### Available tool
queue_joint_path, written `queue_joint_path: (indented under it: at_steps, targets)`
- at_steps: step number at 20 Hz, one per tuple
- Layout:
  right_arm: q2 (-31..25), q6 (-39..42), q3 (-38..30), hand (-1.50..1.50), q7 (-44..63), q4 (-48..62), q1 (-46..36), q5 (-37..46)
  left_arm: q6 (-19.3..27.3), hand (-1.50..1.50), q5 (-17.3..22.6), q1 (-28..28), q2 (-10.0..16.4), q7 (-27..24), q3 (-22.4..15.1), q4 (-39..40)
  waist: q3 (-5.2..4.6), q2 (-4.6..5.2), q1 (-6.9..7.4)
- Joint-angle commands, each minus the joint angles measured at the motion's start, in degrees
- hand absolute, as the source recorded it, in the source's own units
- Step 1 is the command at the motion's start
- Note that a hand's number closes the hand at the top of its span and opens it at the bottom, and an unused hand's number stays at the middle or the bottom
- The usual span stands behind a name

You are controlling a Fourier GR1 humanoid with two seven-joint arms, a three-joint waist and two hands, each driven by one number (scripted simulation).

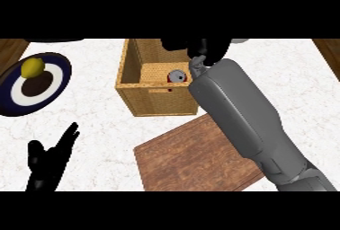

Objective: Pick the can from the cutting board and place it in the basket

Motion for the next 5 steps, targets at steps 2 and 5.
queue_joint_path:
  at_steps: [2, 5]
  targets:
    - [-3.0, 0.1, -2.6, -1.50, 7.5, -10.9, 6.4, 2.3, -0.8, 0.00, 1.5, 2.9, 0.0, 1.6, 1.3, 4.1, -0.93, -0.02, -1.50]
    - [-7.2, 4.7, -4.8, -1.50, 5.7, -18.3, 12.1, -0.5, 0.3, 0.00, -0.1, 4.0, -1.3, 0.0, 0.4, 4.4, -0.91, 0.03, -2.04]
